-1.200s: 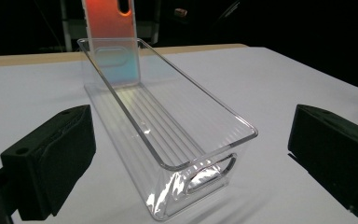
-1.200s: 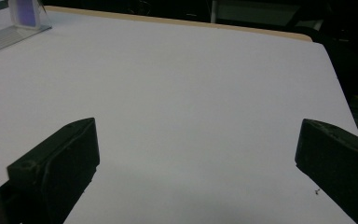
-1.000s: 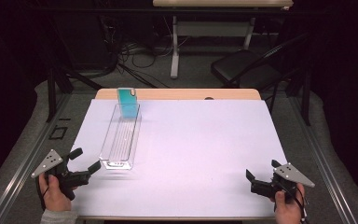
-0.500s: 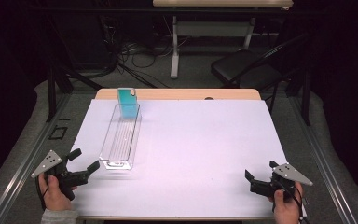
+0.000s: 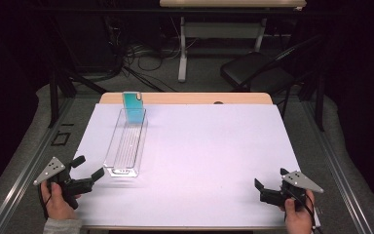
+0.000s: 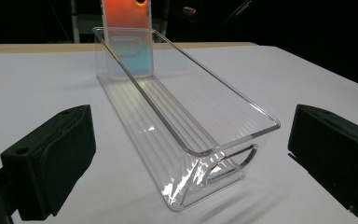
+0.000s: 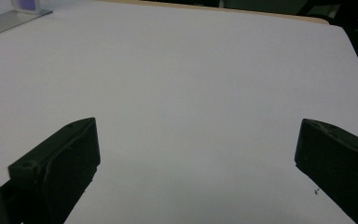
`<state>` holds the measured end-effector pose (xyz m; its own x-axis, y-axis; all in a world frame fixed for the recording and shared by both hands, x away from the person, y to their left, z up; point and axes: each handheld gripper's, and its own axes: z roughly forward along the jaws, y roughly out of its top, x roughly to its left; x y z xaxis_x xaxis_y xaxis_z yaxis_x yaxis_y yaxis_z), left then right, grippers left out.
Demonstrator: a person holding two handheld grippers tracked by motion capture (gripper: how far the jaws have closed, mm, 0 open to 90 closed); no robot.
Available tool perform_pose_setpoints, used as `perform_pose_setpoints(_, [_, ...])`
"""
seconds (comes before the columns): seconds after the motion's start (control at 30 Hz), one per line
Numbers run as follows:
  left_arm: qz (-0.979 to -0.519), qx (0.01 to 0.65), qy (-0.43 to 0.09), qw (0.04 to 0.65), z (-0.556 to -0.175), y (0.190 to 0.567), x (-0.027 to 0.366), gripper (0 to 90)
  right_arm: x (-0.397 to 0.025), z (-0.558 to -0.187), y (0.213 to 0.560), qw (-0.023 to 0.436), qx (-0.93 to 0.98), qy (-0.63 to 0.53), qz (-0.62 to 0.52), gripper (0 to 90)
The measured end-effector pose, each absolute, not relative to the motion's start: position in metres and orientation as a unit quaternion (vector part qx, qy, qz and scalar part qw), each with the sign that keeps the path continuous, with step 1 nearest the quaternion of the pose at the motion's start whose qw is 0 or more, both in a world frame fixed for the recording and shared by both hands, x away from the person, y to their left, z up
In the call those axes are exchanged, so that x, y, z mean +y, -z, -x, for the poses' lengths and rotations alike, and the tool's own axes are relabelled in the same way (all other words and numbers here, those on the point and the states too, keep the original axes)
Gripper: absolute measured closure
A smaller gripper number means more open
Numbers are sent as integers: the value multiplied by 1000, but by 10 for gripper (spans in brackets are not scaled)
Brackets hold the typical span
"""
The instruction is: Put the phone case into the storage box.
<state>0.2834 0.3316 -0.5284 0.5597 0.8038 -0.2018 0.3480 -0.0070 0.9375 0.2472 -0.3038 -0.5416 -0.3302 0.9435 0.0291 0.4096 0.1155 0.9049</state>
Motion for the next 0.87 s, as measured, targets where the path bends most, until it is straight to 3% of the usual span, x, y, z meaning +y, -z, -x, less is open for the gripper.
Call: perform_pose_setpoints(0.87, [-676,433,-203,561,-286,531,333,11,-308,-249,545,295,682,-441,-503,6])
